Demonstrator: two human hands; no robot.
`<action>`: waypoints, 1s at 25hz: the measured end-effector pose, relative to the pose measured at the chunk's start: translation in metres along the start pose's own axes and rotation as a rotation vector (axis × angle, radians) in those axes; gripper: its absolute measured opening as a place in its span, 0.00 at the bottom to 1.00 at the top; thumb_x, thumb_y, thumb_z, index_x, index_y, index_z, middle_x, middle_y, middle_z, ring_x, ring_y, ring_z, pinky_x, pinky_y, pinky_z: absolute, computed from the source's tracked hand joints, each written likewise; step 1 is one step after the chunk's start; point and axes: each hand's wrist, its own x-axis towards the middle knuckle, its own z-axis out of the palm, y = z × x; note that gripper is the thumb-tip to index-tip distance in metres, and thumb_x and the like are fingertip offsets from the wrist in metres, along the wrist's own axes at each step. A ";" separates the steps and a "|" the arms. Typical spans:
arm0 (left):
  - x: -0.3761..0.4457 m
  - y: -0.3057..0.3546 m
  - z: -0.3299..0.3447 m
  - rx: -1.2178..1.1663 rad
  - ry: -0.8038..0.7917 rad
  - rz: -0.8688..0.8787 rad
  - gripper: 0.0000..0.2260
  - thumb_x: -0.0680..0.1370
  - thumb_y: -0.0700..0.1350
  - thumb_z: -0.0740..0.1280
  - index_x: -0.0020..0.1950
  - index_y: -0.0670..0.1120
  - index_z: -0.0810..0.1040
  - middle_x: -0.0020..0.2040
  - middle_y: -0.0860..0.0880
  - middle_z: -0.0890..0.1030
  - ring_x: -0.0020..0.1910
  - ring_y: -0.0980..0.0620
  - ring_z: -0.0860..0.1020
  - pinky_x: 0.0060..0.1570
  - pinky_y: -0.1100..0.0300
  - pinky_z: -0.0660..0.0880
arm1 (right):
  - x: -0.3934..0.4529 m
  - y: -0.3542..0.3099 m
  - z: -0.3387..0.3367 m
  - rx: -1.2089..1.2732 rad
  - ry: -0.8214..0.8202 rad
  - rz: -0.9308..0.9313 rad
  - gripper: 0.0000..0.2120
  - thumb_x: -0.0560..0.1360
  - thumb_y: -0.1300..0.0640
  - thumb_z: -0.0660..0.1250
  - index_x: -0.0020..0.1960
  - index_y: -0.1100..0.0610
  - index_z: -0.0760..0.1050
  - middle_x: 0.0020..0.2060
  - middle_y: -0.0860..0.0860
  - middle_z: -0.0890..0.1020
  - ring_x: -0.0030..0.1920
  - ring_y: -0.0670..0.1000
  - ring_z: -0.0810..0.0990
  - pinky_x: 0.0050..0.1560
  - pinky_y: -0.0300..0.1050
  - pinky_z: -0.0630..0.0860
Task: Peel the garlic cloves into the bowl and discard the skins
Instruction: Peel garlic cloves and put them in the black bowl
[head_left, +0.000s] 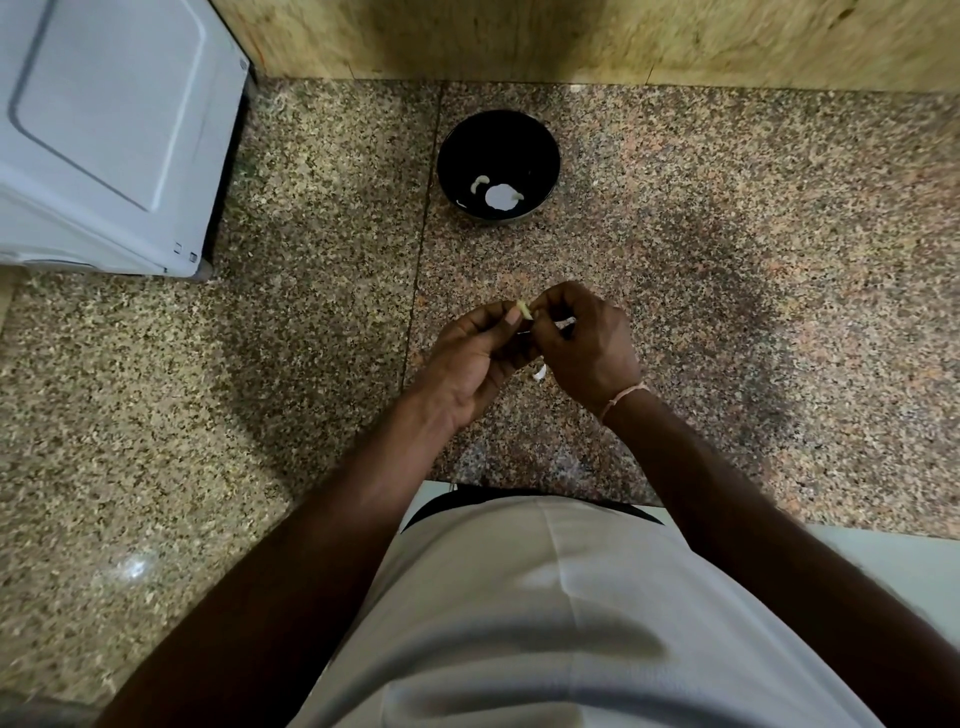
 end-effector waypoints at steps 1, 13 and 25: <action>0.000 0.000 -0.001 -0.001 0.006 -0.002 0.08 0.83 0.36 0.66 0.49 0.42 0.85 0.48 0.43 0.88 0.49 0.47 0.87 0.47 0.55 0.84 | -0.001 0.001 0.000 -0.022 0.000 -0.015 0.03 0.78 0.53 0.67 0.50 0.51 0.79 0.40 0.45 0.84 0.35 0.43 0.83 0.35 0.41 0.78; -0.002 0.000 -0.007 0.045 0.060 -0.048 0.04 0.83 0.34 0.67 0.51 0.37 0.81 0.46 0.41 0.87 0.46 0.46 0.87 0.46 0.54 0.85 | -0.004 0.005 0.004 -0.167 -0.005 -0.076 0.05 0.80 0.52 0.65 0.53 0.52 0.77 0.43 0.48 0.84 0.37 0.50 0.83 0.38 0.49 0.81; -0.001 -0.017 -0.027 0.126 0.207 -0.057 0.02 0.80 0.33 0.71 0.51 0.38 0.83 0.46 0.38 0.87 0.43 0.44 0.87 0.43 0.54 0.85 | 0.000 0.022 0.007 -0.217 -0.039 0.015 0.08 0.83 0.52 0.64 0.54 0.54 0.80 0.42 0.51 0.86 0.37 0.53 0.84 0.38 0.52 0.81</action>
